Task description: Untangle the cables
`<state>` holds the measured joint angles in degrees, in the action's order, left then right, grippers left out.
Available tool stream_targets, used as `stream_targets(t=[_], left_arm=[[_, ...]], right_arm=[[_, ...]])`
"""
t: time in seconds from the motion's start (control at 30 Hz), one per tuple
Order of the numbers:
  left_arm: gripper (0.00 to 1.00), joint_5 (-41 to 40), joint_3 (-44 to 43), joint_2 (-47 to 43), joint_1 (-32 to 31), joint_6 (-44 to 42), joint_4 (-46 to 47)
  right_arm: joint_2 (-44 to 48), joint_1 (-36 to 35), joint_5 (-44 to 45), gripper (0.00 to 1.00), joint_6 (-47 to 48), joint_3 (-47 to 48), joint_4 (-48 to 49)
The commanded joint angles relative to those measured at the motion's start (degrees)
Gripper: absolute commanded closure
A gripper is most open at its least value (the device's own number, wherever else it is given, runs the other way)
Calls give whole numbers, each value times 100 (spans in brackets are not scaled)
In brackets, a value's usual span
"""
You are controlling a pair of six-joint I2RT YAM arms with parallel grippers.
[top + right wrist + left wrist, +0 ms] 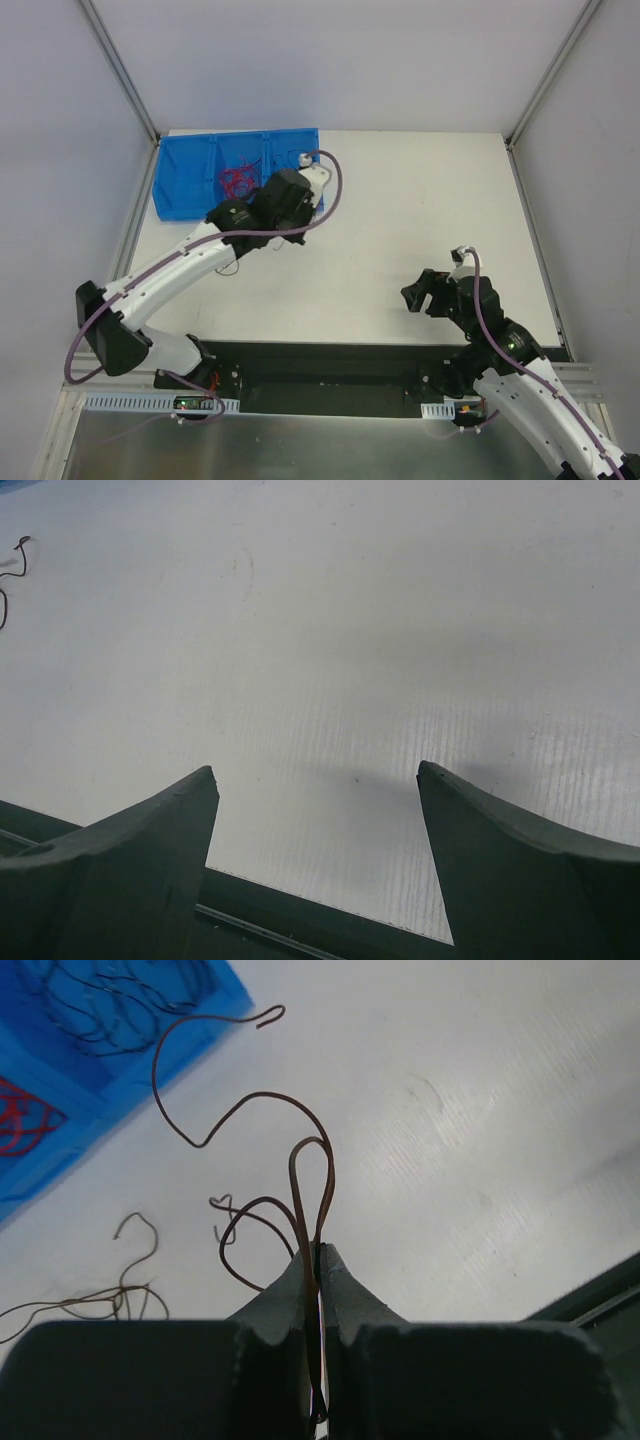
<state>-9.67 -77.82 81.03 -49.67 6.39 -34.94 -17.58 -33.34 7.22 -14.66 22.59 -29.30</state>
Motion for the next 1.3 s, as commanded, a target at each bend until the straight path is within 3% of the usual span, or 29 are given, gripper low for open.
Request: stream_targets(t=[0.0,0.27,0.43,0.57,0.87,1.07,1.2,1.27], left_arm=[[100,-351,4,-869,632,-138,197],[100,-255,-92,-1582,2293,45,953],[100,955,-242,-1416,3997,809,1454],[100,1617,-514,-872,4746,1162,1867],[100,2337,-1331,711,5713,1672,2175],[100,2321,-1604,1546,5846,1655,2263],[100,2715,-1780,2100,5907,1601,2246],[64,2708,-1676,2171,5969,1820,2176]], right_arm=[[-17,-6,-19,17,77,17,135],[-52,3,-37,16,77,17,153],[-52,3,-54,16,94,17,161],[-52,3,-63,16,94,9,179],[-140,3,-81,16,112,26,197],[-237,3,-81,16,121,35,223],[-316,3,-90,16,130,44,240],[-351,-5,-98,16,130,53,240]])
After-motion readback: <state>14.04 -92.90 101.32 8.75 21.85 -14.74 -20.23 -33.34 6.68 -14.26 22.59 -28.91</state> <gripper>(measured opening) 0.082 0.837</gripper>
